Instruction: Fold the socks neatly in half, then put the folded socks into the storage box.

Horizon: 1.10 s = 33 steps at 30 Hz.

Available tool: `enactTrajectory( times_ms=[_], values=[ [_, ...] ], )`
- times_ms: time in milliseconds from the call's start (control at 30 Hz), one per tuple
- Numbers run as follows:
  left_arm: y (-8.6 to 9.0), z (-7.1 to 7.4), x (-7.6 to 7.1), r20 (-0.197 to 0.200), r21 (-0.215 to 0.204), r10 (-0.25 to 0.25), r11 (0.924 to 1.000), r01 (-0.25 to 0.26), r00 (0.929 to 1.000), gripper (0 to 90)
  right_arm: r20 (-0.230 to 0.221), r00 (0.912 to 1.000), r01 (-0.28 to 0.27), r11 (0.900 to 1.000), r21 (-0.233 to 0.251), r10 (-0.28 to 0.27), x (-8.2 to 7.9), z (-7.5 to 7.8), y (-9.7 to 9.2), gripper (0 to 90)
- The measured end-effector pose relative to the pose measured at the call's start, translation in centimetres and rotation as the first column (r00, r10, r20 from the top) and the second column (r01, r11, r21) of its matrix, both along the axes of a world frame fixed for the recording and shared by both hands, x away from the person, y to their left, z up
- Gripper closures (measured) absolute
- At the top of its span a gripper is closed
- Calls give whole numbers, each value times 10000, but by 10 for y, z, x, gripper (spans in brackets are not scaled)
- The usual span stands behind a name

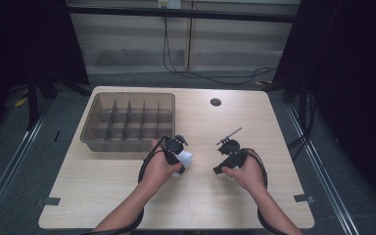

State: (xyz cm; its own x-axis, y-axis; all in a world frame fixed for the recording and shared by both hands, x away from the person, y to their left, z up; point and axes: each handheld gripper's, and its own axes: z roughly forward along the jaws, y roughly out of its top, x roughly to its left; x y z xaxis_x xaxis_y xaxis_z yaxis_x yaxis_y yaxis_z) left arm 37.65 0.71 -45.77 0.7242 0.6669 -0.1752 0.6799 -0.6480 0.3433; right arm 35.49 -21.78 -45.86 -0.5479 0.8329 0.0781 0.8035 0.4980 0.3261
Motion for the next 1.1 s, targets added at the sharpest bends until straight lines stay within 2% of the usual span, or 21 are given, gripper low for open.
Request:
enactTrajectory(
  times_ms=[100, 200, 567, 667, 833, 933, 1000, 1100],
  values=[
    [3, 4, 1, -105, -113, 68, 9999, -69, 9999, 547, 123, 9999, 42, 9999, 100, -43, -1, -3, -1, 346],
    [7, 8, 1, -188, -30, 46, 10000, -47, 9998, 547, 378, 9993, 44, 9998, 176, -50, -3, -6, -2, 308],
    [16, 18, 3, -697, 164, 150, 9998, -139, 9975, 546, 801, 9967, 130, 9995, 286, -153, -7, -16, -13, 224],
    [18, 21, 4, -731, 124, 248, 9996, -240, 9970, 545, 1021, 9944, 234, 9990, 387, -273, -10, -18, -17, 210],
    [21, 26, 7, -810, 228, 238, 9995, -220, 9964, 543, 1311, 9912, 104, 9991, 418, -158, -13, -21, -19, 169],
    [23, 28, 7, -983, 166, 309, 9994, -295, 9947, 543, 1650, 9863, 5, 9994, 348, -63, -16, -24, -20, 152],
    [24, 29, 8, -964, 215, 318, 9993, -299, 9948, 542, 1814, 9834, -40, 9994, 340, -23, -18, -25, -20, 142],
    [27, 32, 10, -1166, 118, 356, 9993, -345, 9925, 541, 2047, 9788, -15, 9989, 460, -80, -21, -27, -21, 137]
  ],
)
